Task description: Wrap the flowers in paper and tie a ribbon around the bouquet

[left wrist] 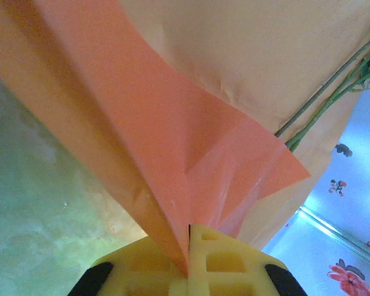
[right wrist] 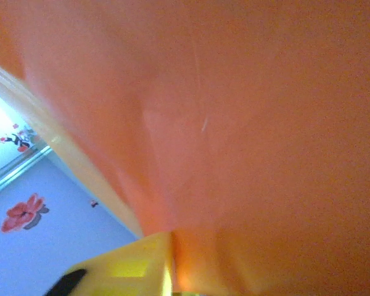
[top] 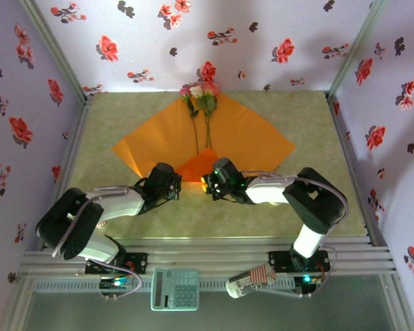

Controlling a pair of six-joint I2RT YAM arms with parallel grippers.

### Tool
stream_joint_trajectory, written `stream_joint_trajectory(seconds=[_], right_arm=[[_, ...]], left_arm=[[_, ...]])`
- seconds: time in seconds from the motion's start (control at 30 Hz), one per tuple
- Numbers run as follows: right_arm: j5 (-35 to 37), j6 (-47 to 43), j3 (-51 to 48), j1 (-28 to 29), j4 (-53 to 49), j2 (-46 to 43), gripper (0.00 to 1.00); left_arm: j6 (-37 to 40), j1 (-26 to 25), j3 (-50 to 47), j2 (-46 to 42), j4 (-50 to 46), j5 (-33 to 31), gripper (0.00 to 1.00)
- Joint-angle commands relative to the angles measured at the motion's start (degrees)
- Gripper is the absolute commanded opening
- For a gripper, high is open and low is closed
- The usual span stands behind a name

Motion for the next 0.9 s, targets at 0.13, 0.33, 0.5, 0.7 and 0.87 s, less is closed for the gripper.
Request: stream_joint_trajectory(seconds=[0.13,0.33,0.5,0.7,0.87], right_arm=[[5.1,-4.1,-2.5,-1.1,-7.3,-4.3,0.1],[5.0,-8.0,-4.6,-3.3,-10.7,-7.0,0.37],[5.8,-10.2,-6.2,-5.1,-12.7,-8.6,0.0],[6.9,-13.1,-6.8,-6.5,-19.2,-12.3,0.33],[7.3,-14.1,-8.9,-8.0,-20.4,-14.2,0.06]], left_arm=[[1.0,0.2,0.0,-1.1,-0.9,0.2,0.0],[0.9,0.3,0.0,-1.0,-1.0,0.1,0.0],[0.9,0.3,0.2,-0.9,-1.0,0.1,0.0],[1.0,0.3,0.4,-1.1,-1.6,0.1,0.0],[1.2,0.3,0.5,-1.0,-1.7,0.1,0.0]])
